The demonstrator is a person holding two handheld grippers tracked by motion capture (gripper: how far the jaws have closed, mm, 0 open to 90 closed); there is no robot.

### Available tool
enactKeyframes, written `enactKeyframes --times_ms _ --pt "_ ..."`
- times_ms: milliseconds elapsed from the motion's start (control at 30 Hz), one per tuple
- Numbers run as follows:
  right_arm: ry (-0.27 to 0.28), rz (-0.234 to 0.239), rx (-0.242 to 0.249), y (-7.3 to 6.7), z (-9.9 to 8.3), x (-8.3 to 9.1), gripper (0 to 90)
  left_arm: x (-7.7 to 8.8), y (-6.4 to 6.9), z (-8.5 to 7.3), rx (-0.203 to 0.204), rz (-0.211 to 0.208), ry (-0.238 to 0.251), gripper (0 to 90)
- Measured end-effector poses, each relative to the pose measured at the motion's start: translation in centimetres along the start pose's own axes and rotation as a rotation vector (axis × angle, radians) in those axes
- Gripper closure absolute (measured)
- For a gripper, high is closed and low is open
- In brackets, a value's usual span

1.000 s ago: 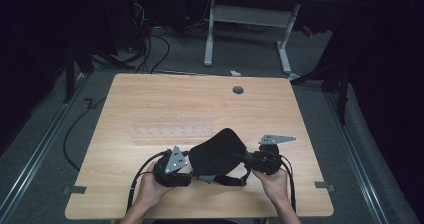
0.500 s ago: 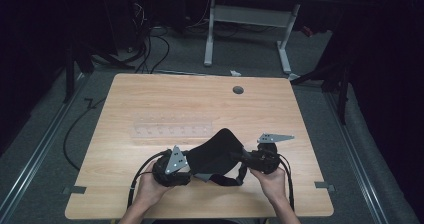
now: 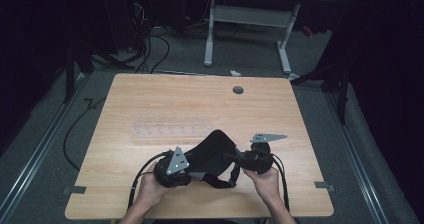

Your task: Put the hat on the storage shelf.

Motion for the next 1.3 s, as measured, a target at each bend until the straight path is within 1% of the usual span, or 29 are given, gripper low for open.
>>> enactKeyframes --times_ms 33,100,167,233,267,300,367,433,467,500,533,567,600,633,700,767,833,900,933,967,1033,1100,1200,1267,1300 --pt "0.0 0.0 0.0 0.0 0.0 0.0 85.2 0.0 0.0 0.0 0.0 0.0 0.0 52.6" --pt "0.009 0.012 -0.003 0.0 0.1 0.0 84.1 0.3 0.3 0.0 0.0 -0.022 -0.01 58.2" --pt "0.007 0.013 0.0 -0.1 0.1 0.0 83.0 0.4 0.4 -0.2 -0.006 -0.033 -0.031 62.1" --pt "0.003 0.01 0.003 -0.1 0.0 0.0 82.1 0.5 0.7 -0.3 0.0 -0.048 -0.037 66.0" --pt "0.003 0.01 0.003 -0.1 0.0 0.0 82.1 0.5 0.7 -0.3 0.0 -0.048 -0.037 68.0" --pt "0.003 0.009 0.001 0.0 0.0 0.0 81.0 0.7 1.0 -0.4 0.006 -0.068 -0.05 70.0" --pt "0.007 0.009 0.0 0.1 0.0 0.1 79.4 0.8 1.3 -0.3 0.023 -0.091 -0.052 73.8" --pt "0.011 0.005 -0.005 0.1 0.1 0.2 77.8 1.0 1.5 -0.2 0.026 -0.117 -0.061 77.7" --pt "0.011 0.005 -0.005 0.1 0.1 0.2 77.8 1.0 1.5 -0.2 0.026 -0.117 -0.061 79.5" --pt "0.015 -0.003 -0.005 0.3 0.2 0.2 75.4 1.2 1.9 -0.2 0.018 -0.145 -0.07 81.7" --pt "0.016 -0.013 -0.005 0.4 0.2 0.2 73.7 1.3 2.2 -0.1 0.026 -0.162 -0.073 83.9" --pt "0.019 -0.02 -0.005 0.6 0.2 0.2 71.9 1.3 2.2 -0.1 0.026 -0.162 -0.073 85.6" --pt "0.023 -0.02 -0.011 0.6 0.2 0.3 70.9 1.4 2.6 0.0 0.033 -0.185 -0.079 86.1" --pt "0.028 -0.017 -0.013 0.7 0.3 0.4 69.7 1.5 2.8 0.0 0.037 -0.19 -0.081 86.2" --pt "0.049 -0.022 -0.008 0.7 0.4 0.6 64.9 1.7 3.2 0.1 0.038 -0.203 -0.086 86.4" --pt "0.084 -0.029 0.001 0.7 0.6 1.0 59.0 1.8 3.5 0.2 0.042 -0.207 -0.084 86.4" --pt "0.125 -0.038 -0.002 0.9 0.8 1.5 54.2 1.9 3.4 0.3 0.045 -0.203 -0.082 86.4" --pt "0.162 -0.041 -0.015 1.3 0.9 2.1 52.1 1.9 3.2 0.5 0.06 -0.198 -0.079 86.4" --pt "0.176 -0.056 -0.017 1.5 0.9 2.4 52.1 2.0 3.1 0.6 0.074 -0.199 -0.075 86.4" --pt "0.189 -0.073 -0.009 1.9 0.8 2.7 51.8 2.0 2.9 0.7 0.077 -0.196 -0.076 86.4" --pt "0.209 -0.105 -0.012 2.5 0.6 3.2 51.1 2.1 2.6 0.9 0.094 -0.186 -0.066 86.3" --pt "0.196 -0.17 0.0 3.3 0.1 3.4 50.3 2.2 2.3 1.2 0.117 -0.182 -0.054 86.3" --pt "0.16 -0.246 0.014 4.8 -0.9 3.1 49.6 2.4 2.1 1.6 0.149 -0.178 -0.039 86.2" --pt "0.132 -0.288 0.013 5.8 -1.7 2.8 49.1 2.5 2.0 1.8 0.154 -0.176 -0.032 86.2" --pt "0.115 -0.311 0.009 6.4 -2.1 2.7 48.7 2.7 1.7 2.0 0.161 -0.169 -0.025 86.2"
Point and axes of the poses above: each handheld gripper's, and its own axes: x roughly backward along the jaws, z roughly out of its top, y roughly to its right, the point moved 7 cm from there along -x, roughly forward along the jaws, and after that the axes turned 3 degrees about y, right-handed, at the moved point
